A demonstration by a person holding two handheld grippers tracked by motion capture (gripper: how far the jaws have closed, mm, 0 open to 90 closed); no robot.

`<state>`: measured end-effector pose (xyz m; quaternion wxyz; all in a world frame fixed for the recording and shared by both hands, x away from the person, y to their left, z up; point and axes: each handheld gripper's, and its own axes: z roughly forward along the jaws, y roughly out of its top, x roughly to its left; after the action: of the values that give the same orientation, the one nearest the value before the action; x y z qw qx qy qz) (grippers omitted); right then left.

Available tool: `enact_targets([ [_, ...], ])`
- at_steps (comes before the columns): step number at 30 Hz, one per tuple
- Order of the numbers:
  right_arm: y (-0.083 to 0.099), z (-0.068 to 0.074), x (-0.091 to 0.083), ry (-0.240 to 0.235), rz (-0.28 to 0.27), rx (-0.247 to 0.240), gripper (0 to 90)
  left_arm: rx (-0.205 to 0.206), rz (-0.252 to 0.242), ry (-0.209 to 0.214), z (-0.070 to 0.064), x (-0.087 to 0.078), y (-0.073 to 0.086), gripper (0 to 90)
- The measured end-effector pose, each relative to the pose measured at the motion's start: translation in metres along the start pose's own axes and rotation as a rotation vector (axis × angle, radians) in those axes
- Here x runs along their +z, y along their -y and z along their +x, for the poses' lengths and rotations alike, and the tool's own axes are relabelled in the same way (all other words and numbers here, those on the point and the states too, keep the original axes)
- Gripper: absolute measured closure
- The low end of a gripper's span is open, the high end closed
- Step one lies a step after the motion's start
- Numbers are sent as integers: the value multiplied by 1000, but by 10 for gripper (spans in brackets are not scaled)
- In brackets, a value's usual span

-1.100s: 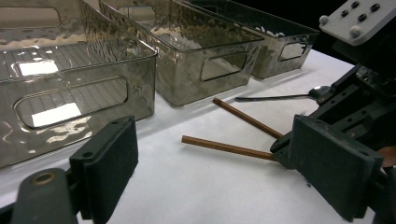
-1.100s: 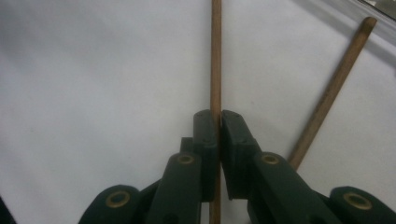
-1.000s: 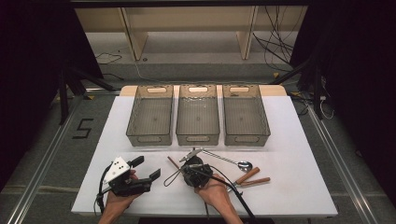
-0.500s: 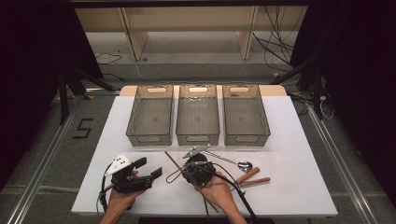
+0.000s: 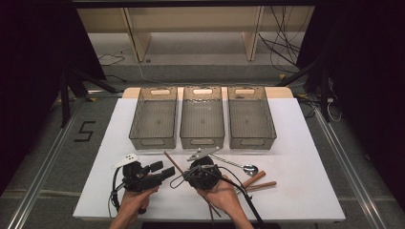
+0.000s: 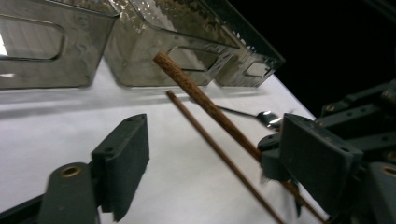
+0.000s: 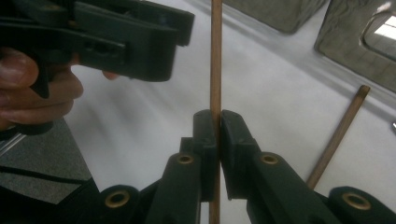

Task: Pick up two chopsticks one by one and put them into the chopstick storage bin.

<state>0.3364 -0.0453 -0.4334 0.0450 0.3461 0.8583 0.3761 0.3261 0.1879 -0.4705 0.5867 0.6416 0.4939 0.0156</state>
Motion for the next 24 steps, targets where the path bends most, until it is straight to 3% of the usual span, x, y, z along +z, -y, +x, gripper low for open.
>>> enact_targets([
  [6, -2, 4, -4, -13, -30, -11, 857, -66, 21, 36, -4, 9, -5, 325],
  [12, -3, 7, -8, -17, -55, -13, 857, -124, 35, 67, -5, 12, -11, 493],
  [24, -3, 10, -10, -17, -80, -16, 857, -168, 40, 123, -4, 10, -13, 687],
])
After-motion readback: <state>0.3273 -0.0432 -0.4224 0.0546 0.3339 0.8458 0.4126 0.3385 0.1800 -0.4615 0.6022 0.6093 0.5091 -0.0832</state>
